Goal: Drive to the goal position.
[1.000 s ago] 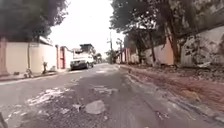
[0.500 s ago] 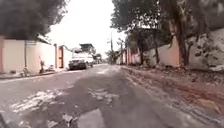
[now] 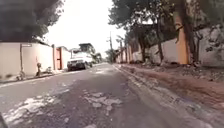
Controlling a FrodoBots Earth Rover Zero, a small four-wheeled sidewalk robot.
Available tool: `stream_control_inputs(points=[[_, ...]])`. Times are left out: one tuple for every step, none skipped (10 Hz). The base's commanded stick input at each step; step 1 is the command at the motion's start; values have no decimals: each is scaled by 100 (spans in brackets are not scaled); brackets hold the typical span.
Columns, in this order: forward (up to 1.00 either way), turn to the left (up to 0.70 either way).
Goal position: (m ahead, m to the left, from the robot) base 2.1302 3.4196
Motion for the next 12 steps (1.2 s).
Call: stream_control_inputs(points=[[70,8],[70,18],[70,27],[70,35],[70,32],[70,24],[70,15],[70,6],[70,0],[70,0],[70,0],[70,0]])
